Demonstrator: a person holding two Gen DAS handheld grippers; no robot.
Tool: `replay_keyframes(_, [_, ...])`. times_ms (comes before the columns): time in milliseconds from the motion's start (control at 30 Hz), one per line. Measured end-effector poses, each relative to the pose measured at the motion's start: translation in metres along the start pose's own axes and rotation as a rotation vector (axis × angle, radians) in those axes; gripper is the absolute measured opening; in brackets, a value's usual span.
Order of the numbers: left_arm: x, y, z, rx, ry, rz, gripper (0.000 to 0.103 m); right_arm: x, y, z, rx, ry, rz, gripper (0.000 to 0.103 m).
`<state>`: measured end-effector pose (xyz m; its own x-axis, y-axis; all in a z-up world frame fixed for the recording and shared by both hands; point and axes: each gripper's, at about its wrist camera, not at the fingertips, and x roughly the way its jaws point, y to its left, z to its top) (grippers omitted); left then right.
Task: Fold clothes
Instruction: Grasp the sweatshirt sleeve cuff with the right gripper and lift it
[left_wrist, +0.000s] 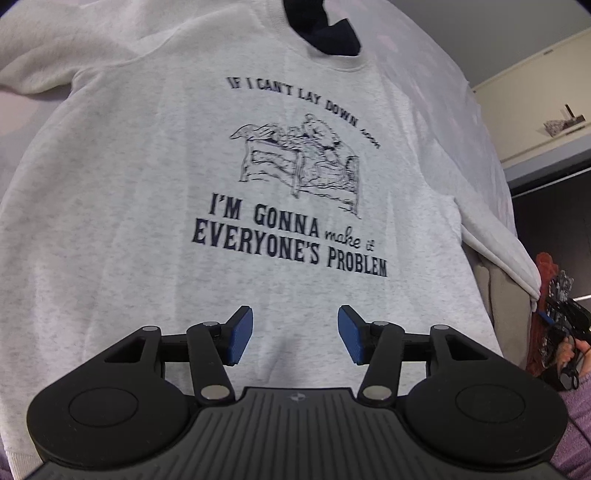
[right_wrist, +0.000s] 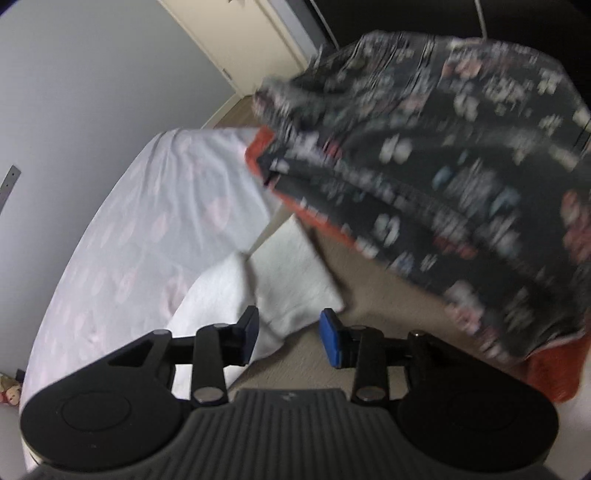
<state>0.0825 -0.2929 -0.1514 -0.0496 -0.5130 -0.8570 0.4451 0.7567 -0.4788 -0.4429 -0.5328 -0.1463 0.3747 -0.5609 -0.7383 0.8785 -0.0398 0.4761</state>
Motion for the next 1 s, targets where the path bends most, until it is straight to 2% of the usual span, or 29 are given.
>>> replay_keyframes(167, [-0.002, -0.006, -0.003, 0.01, -0.008, -0.015, 0.049, 0.006, -0.015, 0.002, 0.075, 0.021, -0.017, 0.041])
replay_keyframes(267, [-0.006, -0.011, -0.005, 0.031, -0.016, -0.007, 0.049, 0.024, -0.014, 0.007, 0.075, 0.026, -0.057, 0.04])
replay_keyframes(333, [-0.012, -0.01, -0.005, 0.031, -0.031, 0.002, 0.049, 0.026, -0.014, 0.005, 0.093, 0.002, -0.067, 0.024])
replay_keyframes(367, [-0.015, -0.008, -0.005, 0.027, -0.038, 0.004, 0.049, 0.023, -0.011, 0.005, 0.082, -0.014, -0.08, 0.013])
replay_keyframes(400, [-0.017, -0.007, -0.004, 0.023, -0.043, 0.006, 0.049, 0.019, -0.006, 0.006, 0.062, -0.034, -0.075, 0.01])
replay_keyframes(533, [-0.023, -0.002, -0.004, 0.006, -0.058, 0.013, 0.049, -0.008, 0.02, 0.019, -0.019, -0.12, -0.036, 0.008])
replay_keyframes(667, [-0.028, -0.004, -0.007, 0.008, -0.073, -0.01, 0.049, -0.03, 0.065, 0.054, -0.075, -0.173, 0.031, 0.007])
replay_keyframes(800, [-0.034, -0.006, -0.013, 0.012, -0.093, -0.039, 0.049, -0.048, 0.139, 0.079, -0.141, -0.227, 0.152, 0.007])
replay_keyframes(900, [-0.042, 0.0, -0.017, 0.0, -0.11, -0.042, 0.049, -0.073, 0.211, 0.072, -0.262, -0.27, 0.266, 0.007])
replay_keyframes(1000, [-0.053, 0.007, -0.018, -0.017, -0.14, -0.052, 0.049, -0.093, 0.285, 0.049, -0.369, -0.274, 0.392, 0.007])
